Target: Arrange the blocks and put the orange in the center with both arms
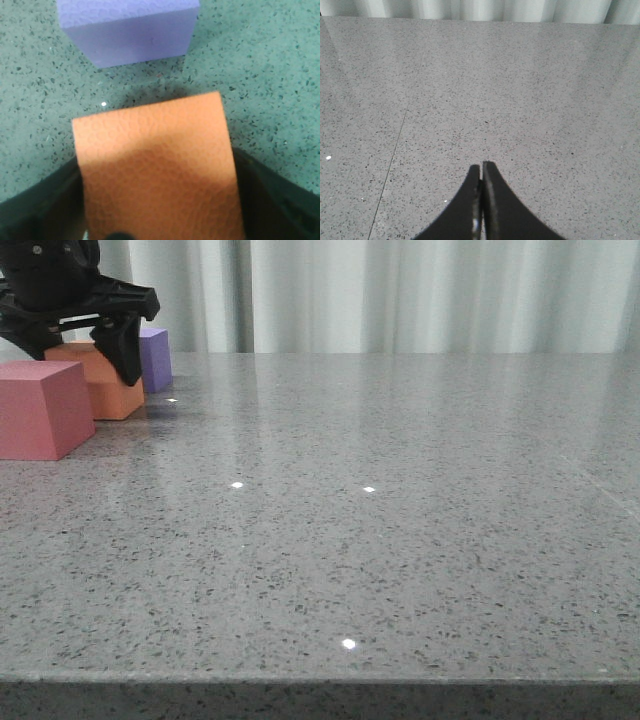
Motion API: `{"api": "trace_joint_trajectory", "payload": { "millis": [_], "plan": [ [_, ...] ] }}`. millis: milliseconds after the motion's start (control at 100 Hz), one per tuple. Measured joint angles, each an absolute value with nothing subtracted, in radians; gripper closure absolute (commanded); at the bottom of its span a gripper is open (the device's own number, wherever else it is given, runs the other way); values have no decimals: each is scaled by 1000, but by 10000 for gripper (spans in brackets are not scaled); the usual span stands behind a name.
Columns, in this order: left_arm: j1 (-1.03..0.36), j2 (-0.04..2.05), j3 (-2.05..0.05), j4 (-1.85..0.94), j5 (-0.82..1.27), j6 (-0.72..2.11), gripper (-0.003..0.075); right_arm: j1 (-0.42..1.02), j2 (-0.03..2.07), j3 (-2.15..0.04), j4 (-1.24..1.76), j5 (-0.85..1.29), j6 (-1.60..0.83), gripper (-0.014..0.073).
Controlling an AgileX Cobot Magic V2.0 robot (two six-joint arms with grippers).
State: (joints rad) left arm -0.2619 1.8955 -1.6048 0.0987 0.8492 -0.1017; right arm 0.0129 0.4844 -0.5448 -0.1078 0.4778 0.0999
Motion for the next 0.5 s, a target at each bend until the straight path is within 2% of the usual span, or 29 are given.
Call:
{"api": "trace_joint_trajectory", "payload": {
  "millis": [90,300,500],
  "plan": [
    [-262,1903,-1603,99,851,-102,62,13,484,-545,-108,478,100,662],
    [-262,1882,-1601,99,849,-102,62,13,484,-545,-108,478,100,662],
    [-262,1745,-1599,84,799,-102,63,13,484,-545,-108,478,100,662]
  ]
}}
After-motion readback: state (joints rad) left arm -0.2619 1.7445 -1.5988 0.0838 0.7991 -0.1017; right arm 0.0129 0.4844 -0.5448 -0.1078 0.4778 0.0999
